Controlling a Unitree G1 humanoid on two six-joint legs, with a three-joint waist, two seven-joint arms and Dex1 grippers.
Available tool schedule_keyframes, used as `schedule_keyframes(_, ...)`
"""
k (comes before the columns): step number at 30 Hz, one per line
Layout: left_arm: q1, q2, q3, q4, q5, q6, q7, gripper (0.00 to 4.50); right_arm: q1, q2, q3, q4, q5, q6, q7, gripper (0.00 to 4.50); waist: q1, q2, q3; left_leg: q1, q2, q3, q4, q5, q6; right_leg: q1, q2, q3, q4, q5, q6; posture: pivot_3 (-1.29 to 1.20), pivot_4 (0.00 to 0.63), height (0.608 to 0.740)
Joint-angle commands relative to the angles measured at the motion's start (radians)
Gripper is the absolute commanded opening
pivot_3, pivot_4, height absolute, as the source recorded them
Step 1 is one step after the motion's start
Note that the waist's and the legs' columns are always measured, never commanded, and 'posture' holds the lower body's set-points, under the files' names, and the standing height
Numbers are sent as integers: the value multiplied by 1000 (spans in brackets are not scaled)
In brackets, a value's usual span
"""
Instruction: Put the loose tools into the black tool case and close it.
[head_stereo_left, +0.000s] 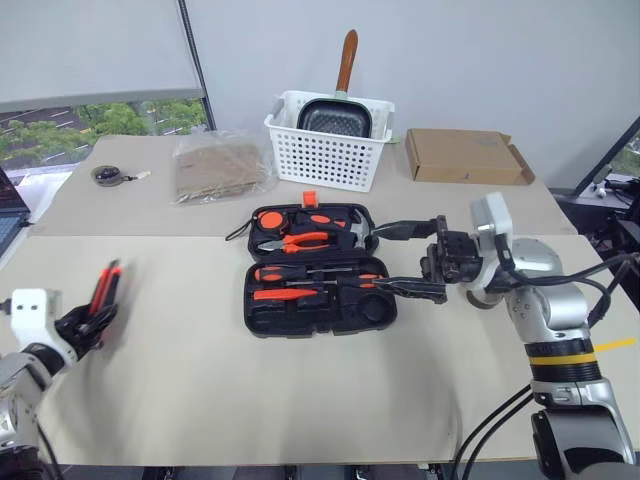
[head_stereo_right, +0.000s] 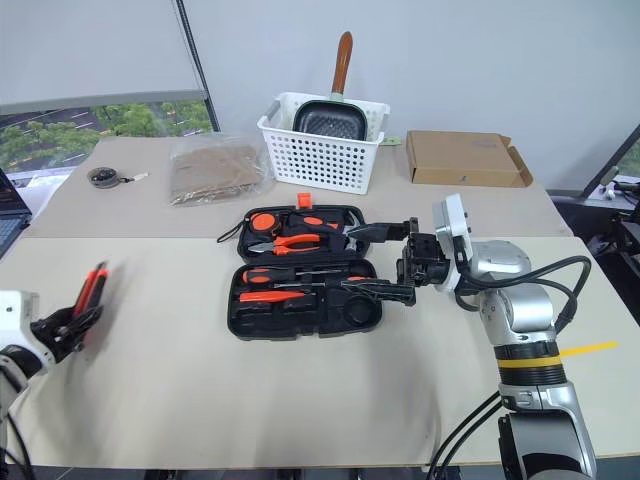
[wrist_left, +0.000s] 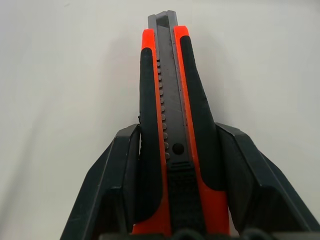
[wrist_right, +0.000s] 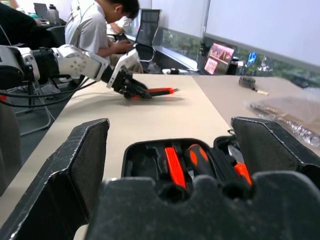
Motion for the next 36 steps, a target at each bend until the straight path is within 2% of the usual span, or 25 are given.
schedule_keyframes(1, -53, 25, -159, -252, -73, 19, -123, 1811, 24, -30, -52, -32, 9, -12, -11, 4500, 4, 0, 0, 0, -1, 0, 0, 0, 0, 1, -1, 0, -1, 0, 0, 0, 150, 700)
schedule_keyframes(8, -230, 64, -483, -348, 0, -12, -287, 1811, 106, -80, -66, -43, -29, -53, -8, 4500, -4, 0, 0, 1, -2, 4, 0, 0, 4, 2, 9, 1, -1, -4, 9, 0, 150, 700)
schedule_keyframes(9, -252, 84, -535, -323, 55, -58, -319, 1811, 119, -89, -67, -46, -37, -63, -7, 4500, -10, 1, 0, 1, -1, 5, 0, 3, 8, 2, 13, 3, -2, -4, 9, 0, 150, 700)
schedule_keyframes(13, -339, 142, -710, -189, 278, -262, -392, 1811, 160, -105, -78, -71, -38, -75, -21, 4500, -14, 2, 1, 3, 2, 5, -1, 3, 6, 1, 17, 3, -1, -6, 7, 0, 150, 700)
schedule_keyframes(14, -356, 138, -734, -156, 295, -282, -408, 1811, 174, -108, -82, -84, -37, -75, -28, 4500, -11, 2, 1, 3, 3, 5, -1, 4, 5, 1, 18, 3, -1, -6, 7, 0, 150, 700)
schedule_keyframes(22, -423, 97, -820, -45, 329, -330, -510, 1811, 256, -124, -119, -141, -31, -88, -64, 4500, -8, 3, 1, 2, 4, 3, 0, 3, 7, 1, 18, 3, -1, -7, 6, 0, 150, 700)
schedule_keyframes(31, -510, 32, -860, 63, 385, -391, -532, 1811, 260, -114, -113, -137, -41, -106, -81, 4500, -8, 3, 1, 2, 2, 4, 0, 2, 9, 2, 17, 4, 0, -7, 7, 0, 150, 700)
schedule_keyframes(33, -516, 27, -861, 64, 382, -385, -541, 2807, 257, -111, -109, -134, -41, -110, -83, 4500, -10, 3, 1, 3, 2, 4, 1, 2, 9, 2, 17, 4, 0, -7, 7, 0, 150, 700)
schedule_keyframes(36, -520, 16, -843, 57, 381, -370, -518, 3752, 253, -109, -106, -133, -41, -110, -85, 4500, -11, 3, 1, 3, 2, 4, 0, 2, 9, 2, 18, 4, 0, -7, 7, 0, 150, 700)
